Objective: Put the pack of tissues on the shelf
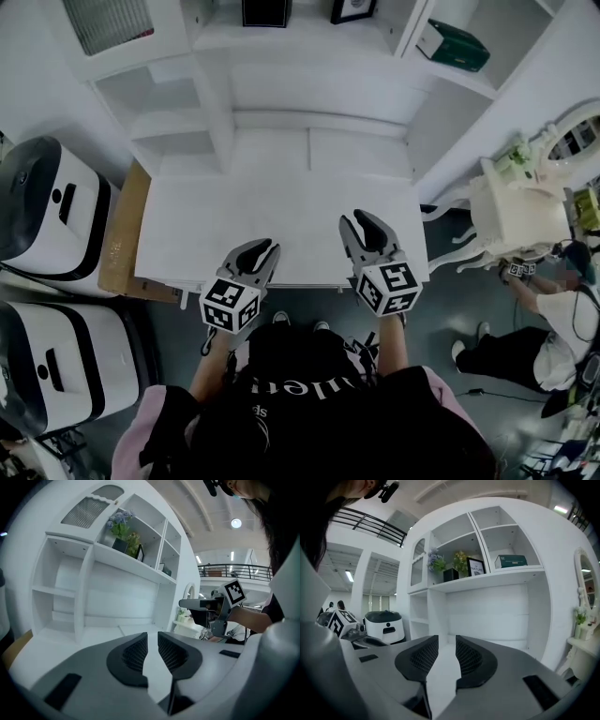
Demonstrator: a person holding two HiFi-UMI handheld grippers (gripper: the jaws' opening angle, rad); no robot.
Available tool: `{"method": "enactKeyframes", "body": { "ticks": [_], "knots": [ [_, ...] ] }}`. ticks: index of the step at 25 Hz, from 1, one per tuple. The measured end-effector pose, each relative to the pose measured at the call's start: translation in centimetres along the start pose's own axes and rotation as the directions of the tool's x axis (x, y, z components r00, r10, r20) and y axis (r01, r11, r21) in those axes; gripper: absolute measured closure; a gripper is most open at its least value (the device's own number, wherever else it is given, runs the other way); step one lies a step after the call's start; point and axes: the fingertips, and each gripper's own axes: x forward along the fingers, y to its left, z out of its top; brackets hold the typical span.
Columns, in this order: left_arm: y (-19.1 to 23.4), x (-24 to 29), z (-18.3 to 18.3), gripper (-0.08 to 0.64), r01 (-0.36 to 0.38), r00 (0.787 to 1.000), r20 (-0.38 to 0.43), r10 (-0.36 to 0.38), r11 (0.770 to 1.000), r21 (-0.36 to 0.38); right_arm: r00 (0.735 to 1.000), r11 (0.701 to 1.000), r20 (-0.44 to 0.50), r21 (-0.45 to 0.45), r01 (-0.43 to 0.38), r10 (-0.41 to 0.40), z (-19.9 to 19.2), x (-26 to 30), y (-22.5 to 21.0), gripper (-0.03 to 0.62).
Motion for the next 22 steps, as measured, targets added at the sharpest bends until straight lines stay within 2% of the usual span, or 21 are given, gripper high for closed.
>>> {"method": "enactKeyframes", "body": {
  "ticks": [8, 15, 22],
  "knots": [
    [-0.2, -1.2, -1.7, 0.489, -0.041, 0.999, -0.025, 0.040, 0.998, -0.049, 0.992, 0.993, -0.057, 0.002, -0.116, 0.116, -3.2, -0.2, 3.3, 0.494],
    [-3.0, -1.2, -3.1, 0.491, -0.070, 0.996, -0.055, 0.066, 0.995, -0.075, 0.975, 0.981, -0.105, 0.007, -0.195, 0.194, -5.8, -3.1, 3.8, 0.518],
    [-6.2, -1.7, -3.6, 0.492, -0.106, 0.994, -0.048, 0.103, 0.991, -0.086, 0.959, 0.966, -0.114, 0.024, -0.258, 0.259, -7.4, -6.0, 3.6, 0.521]
  ]
}}
